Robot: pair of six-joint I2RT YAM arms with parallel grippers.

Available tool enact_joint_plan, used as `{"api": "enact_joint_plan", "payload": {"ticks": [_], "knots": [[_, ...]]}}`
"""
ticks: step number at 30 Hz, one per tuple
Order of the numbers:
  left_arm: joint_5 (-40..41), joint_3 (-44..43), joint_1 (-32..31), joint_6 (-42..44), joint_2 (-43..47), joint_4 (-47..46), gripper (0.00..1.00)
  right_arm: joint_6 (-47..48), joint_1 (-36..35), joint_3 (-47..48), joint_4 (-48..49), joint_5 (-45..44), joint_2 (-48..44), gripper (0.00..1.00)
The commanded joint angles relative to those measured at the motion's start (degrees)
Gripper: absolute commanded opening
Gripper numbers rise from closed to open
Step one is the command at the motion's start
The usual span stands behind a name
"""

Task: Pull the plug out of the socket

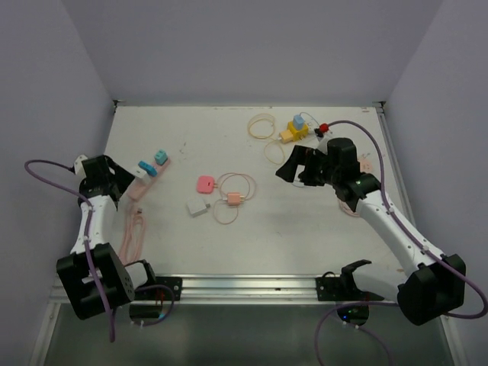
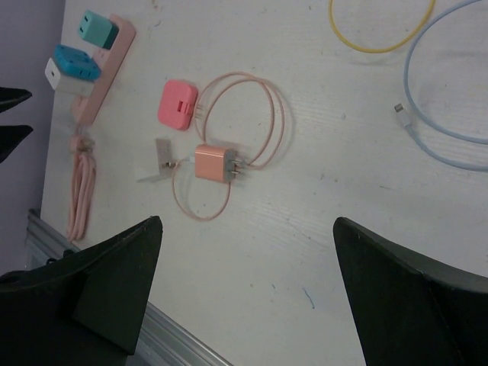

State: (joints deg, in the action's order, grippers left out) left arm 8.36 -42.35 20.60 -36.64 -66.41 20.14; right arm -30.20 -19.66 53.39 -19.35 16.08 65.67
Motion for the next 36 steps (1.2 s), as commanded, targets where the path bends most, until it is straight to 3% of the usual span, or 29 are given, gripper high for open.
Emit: {"api": "enact_joint_plan", "payload": {"ticks": [1, 12, 20, 24, 26, 32, 36], "knots": [[-2.3, 0.34, 1.55, -5.1, -2.31, -7.04, 0.84, 1.89, -1.08, -1.0, 1.34, 0.71, -1.77, 0.98], [-0.54, -4.15, 1.72, -8.44, -17.52, -10.21, 0.67, 4.09, -2.4, -2.41, 0.2, 0.01, -3.35, 0.98], [-2.82, -5.38, 1.72, -10.82, -24.28, -12.67, 0.65, 4.27, -2.4, -2.58, 0.46, 0.01, -2.48, 0.98], [-4.14, -3.54, 1.46, -10.29, -24.99, -14.07, 0.63, 4.27, -2.4, -2.15, 0.46, 0.1, -1.51, 0.98], [-4.4, -1.78, 0.85, -9.33, -24.91, -14.78, 0.55, 4.27, -2.4, -1.79, 0.46, 0.1, -0.81, 0.98], [-4.32, 2.09, -2.58, -7.83, -23.68, -14.78, 0.45, 3.74, -2.4, -1.27, 0.9, 0.8, 0.86, 0.98], [-4.58, 4.2, -7.04, -7.39, -22.62, -14.69, 0.45, 3.56, -2.4, -1.09, 0.9, 0.98, 1.21, 0.98]]}}
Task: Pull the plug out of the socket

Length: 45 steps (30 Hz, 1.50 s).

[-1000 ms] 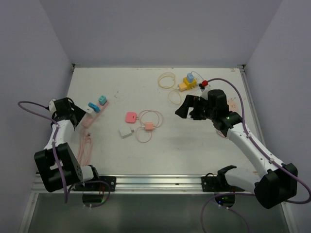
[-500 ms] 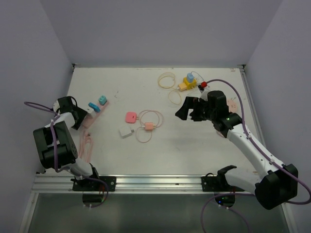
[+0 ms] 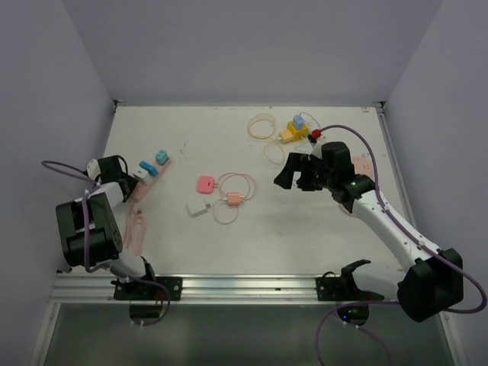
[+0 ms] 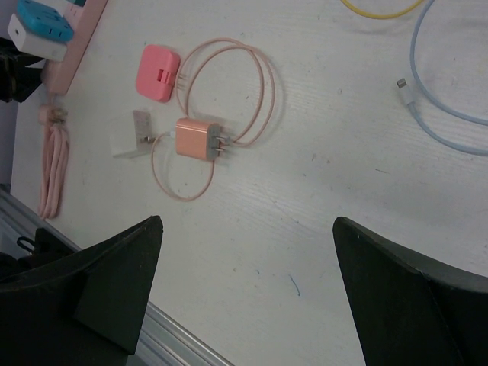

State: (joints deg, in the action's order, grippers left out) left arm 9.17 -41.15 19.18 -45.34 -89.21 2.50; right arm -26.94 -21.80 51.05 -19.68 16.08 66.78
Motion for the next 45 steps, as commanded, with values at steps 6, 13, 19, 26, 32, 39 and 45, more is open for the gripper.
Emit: {"api": "enact_joint_plan", "payload": {"ticks": [6, 13, 19, 26, 32, 39, 45], "knots": [[-7.32, 6.51, -13.89, -0.09, 2.02, 2.69, 0.45, 0.4, -0.26, 1.34, 0.88, 0.71, 0.36, 0.98], [-7.67, 9.41, -22.86, -1.06, 6.5, 4.0, 0.44, 0.4, -0.26, 0.9, 1.05, 0.71, 0.45, 0.98], [-6.36, 10.12, -32.1, -1.51, 10.26, 6.9, 0.46, 0.4, -0.26, 0.9, 0.87, 0.97, 0.8, 0.98], [-0.91, 10.65, -32.28, 2.09, 20.47, 10.42, 0.62, 0.84, -0.26, 0.55, 1.14, 1.33, 1.24, 0.98], [-1.87, 10.47, -32.8, 6.49, 23.38, 8.49, 0.7, 0.92, -0.26, 0.54, 0.88, 1.85, 1.6, 0.97], [-5.47, 7.14, -35.17, 11.67, 24.96, 4.0, 0.84, 0.92, -0.26, 0.11, 0.52, 1.77, 1.51, 0.97], [-7.24, -0.4, -39.73, 16.5, 20.31, 4.87, 0.89, 0.75, -0.26, 0.28, 0.17, 1.77, 1.51, 0.97]]}}
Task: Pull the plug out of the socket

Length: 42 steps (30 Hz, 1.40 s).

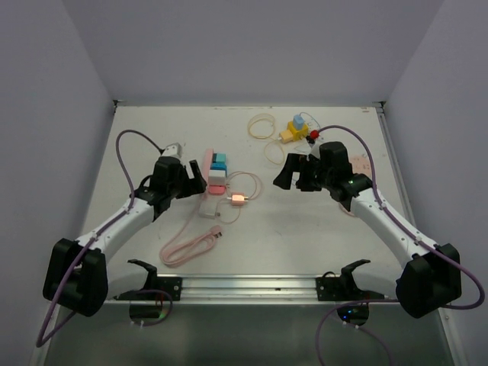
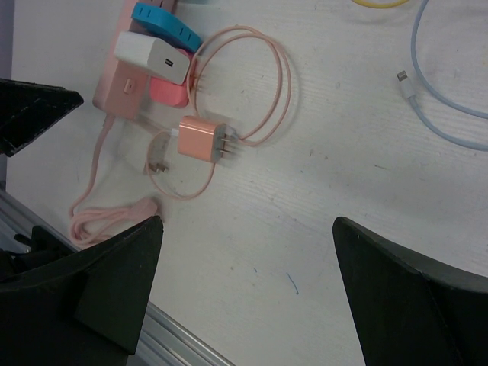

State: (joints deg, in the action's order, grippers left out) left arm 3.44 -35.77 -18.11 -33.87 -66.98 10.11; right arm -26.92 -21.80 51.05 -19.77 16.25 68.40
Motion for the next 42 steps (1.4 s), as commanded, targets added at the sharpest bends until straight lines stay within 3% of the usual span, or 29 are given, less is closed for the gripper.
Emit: {"api": "enact_joint_plan", "payload": {"ticks": [1, 7, 13, 27, 36, 37, 42], "knots": [[-0.81, -6.93, -3.15, 5.74, -4.1, -1.07, 0.89, 0.73, -0.26, 0.37, 0.17, 1.68, -0.2, 0.97], [3.15, -14.41, -5.71, 9.25, -13.15, 4.48, 0.87, 0.73, -0.26, 0.37, -0.09, 1.68, -0.55, 0.97], [5.35, -19.42, -6.41, 11.1, -20.1, 9.22, 0.78, 0.55, -0.26, -0.24, -0.27, 1.42, -1.34, 0.97], [8.16, -24.35, -9.4, 12.33, -28.55, 11.16, 0.62, -0.07, -0.26, -0.86, 0.26, 1.68, -1.08, 0.97], [8.77, -25.31, -9.75, 12.6, -28.91, 12.04, 0.37, -0.24, -0.26, -1.56, 0.35, 1.5, -1.69, 0.97], [8.95, -25.49, -9.75, 12.51, -28.65, 12.21, 0.29, -0.24, -0.26, -1.56, 0.35, 1.59, -1.69, 0.97], [9.21, -26.54, -9.75, 12.68, -25.93, 12.39, 0.06, -0.33, -0.26, -1.21, 0.52, 1.94, -1.69, 0.97]]}}
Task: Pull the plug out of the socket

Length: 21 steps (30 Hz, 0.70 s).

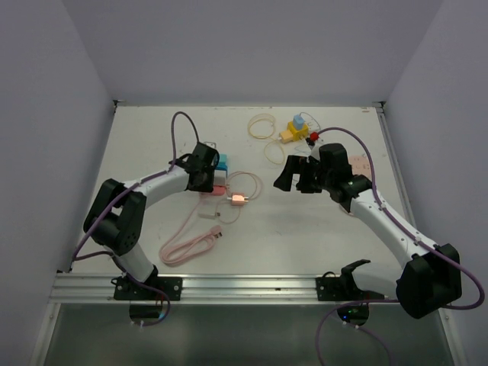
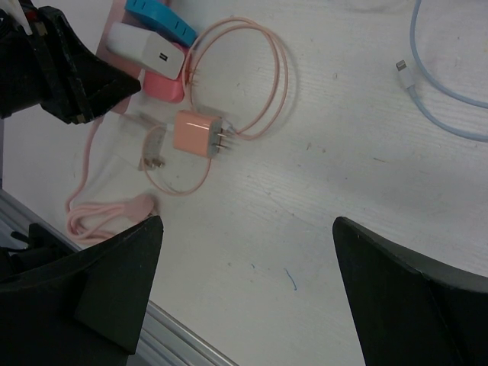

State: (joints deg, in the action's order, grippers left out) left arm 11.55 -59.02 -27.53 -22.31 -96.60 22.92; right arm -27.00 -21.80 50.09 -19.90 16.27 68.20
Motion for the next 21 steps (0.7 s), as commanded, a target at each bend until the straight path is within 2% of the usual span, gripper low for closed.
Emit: {"api": "enact_joint_plan", "payload": {"ticks": [1, 8, 12, 21], "knots": [[1.1, -3.46, -0.33, 1.21, 4.13, -0.42, 0.02, -0.24, -0.26, -0.16, 0.65, 2.01, -1.5, 0.97], [-0.21, -2.07, -0.25, 1.47, 10.54, -2.7, 0.0, -1.38, -0.43, 0.28, 4.5, 6.22, -1.06, 0.97], [-3.63, 1.1, -0.24, 2.09, 16.42, -7.69, 0.0, -3.4, -1.57, 0.98, 7.5, 8.77, 0.17, 0.96], [-18.31, 12.96, -0.24, 4.73, 28.99, -17.63, 0.0, -13.58, -6.14, 2.47, 18.04, 8.69, 4.65, 0.95]]}}
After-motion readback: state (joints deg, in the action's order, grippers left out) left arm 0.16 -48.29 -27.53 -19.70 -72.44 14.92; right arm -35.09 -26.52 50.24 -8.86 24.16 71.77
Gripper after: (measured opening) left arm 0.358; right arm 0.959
